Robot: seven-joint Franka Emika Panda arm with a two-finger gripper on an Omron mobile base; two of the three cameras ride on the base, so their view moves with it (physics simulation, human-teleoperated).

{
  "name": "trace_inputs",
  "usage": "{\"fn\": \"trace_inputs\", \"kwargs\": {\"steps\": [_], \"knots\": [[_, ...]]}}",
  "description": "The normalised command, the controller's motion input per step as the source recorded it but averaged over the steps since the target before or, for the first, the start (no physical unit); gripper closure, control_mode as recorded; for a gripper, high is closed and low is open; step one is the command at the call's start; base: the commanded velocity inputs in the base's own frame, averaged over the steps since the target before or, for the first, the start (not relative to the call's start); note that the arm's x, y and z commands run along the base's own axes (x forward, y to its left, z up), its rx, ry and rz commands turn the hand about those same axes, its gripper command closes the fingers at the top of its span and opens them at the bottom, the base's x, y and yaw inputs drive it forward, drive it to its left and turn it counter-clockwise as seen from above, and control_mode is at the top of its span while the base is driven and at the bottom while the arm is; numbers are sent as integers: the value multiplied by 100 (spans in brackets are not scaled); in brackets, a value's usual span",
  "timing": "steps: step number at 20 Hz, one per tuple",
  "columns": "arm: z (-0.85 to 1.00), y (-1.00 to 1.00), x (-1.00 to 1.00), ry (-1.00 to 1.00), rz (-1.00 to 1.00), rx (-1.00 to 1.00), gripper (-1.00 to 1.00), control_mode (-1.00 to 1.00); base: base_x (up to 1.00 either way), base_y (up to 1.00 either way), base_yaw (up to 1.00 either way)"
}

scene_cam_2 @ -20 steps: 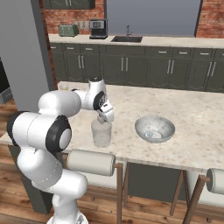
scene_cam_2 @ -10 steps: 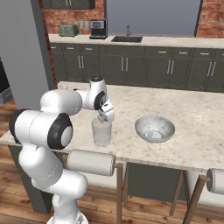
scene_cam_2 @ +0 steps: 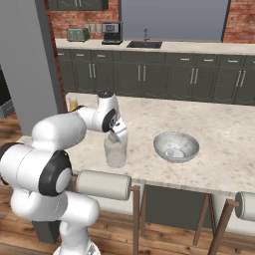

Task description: There are two ice cubes in the ice bowl. Place both ice cubes in the glass cup.

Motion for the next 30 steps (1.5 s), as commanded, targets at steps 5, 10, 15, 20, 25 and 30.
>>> {"fn": "trace_inputs", "kwargs": {"steps": [5, 10, 15, 20, 25, 30], "knots": [[0, 0, -18, -11, 0, 0, 100, -100, 0, 0, 0], [0, 0, 24, -5, 0, 0, 100, -100, 0, 0, 0], [0, -1, 45, 0, 0, 0, 100, -100, 0, 0, 0], [3, 0, 4, 2, 0, 0, -100, -100, 0, 0, 0], [23, -2, -6, 0, 0, 2, -100, -100, 0, 0, 0], [38, -13, -20, 0, 0, 6, -100, -100, 0, 0, 0]]}}
